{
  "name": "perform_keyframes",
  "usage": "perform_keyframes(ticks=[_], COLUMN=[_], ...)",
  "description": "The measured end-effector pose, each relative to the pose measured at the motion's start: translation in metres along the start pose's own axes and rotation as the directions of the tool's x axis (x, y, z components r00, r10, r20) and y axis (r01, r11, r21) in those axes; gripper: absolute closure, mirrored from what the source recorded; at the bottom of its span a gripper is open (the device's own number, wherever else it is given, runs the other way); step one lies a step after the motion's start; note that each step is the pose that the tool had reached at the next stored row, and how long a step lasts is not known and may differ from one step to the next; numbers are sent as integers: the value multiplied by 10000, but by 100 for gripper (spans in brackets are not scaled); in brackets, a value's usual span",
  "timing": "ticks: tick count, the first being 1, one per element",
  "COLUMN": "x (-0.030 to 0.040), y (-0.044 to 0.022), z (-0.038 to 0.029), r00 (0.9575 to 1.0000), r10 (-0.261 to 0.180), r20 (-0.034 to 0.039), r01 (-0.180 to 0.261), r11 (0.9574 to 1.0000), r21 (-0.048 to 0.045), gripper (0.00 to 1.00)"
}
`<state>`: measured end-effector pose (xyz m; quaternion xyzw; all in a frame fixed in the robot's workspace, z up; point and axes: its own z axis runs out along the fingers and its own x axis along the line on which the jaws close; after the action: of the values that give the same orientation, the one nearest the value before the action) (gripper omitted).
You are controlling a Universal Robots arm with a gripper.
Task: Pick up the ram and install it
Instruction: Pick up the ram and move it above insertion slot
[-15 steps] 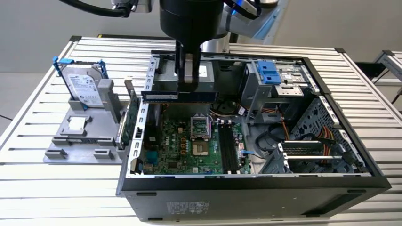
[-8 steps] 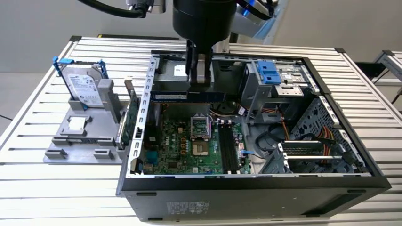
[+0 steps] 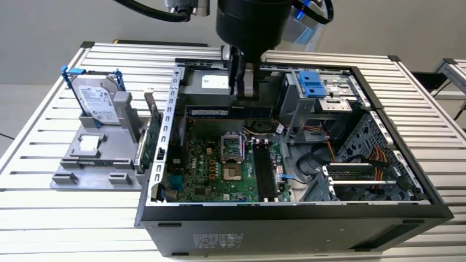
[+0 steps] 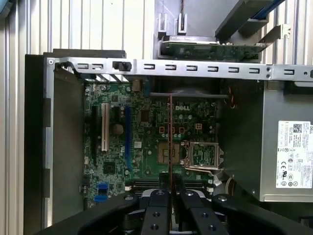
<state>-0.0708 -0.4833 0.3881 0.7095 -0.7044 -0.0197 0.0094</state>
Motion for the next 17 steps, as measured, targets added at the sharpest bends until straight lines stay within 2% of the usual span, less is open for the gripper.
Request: perform_keyframes(ticks=[17], x=[2], y=[-304], z=[-13], r00=[9998], r10=[176], r20=[7], r01=[-176], r11=[9998], r21=[3], gripper=[100])
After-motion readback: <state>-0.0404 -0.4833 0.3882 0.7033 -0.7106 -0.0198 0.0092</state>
